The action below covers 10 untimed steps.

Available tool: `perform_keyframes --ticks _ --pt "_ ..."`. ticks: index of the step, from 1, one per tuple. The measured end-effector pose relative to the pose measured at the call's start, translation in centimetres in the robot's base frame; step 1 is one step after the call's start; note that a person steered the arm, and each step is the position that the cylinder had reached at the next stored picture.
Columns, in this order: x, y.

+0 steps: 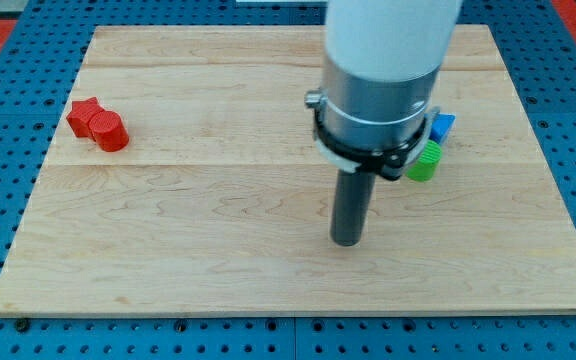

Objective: Point your arm towards the bottom center

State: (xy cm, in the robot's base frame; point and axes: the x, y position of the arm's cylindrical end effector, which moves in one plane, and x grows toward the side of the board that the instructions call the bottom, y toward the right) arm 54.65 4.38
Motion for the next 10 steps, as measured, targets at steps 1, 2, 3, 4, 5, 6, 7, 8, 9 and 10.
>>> perform_keyframes --ticks 1,2,3,4,5,6,7,8,9,10 --pt "-0.2 -6.1" --pt "-0.3 -12.4" --pt "-0.3 -13.7" --pt "-0.3 -13.7" --pt "0.9 -13.5" --pt "1.2 -9.6" --pt "1.2 -7.9" --pt "1.2 -7.9" --pt "2.5 -8.7" --pt "3.0 -8.9"
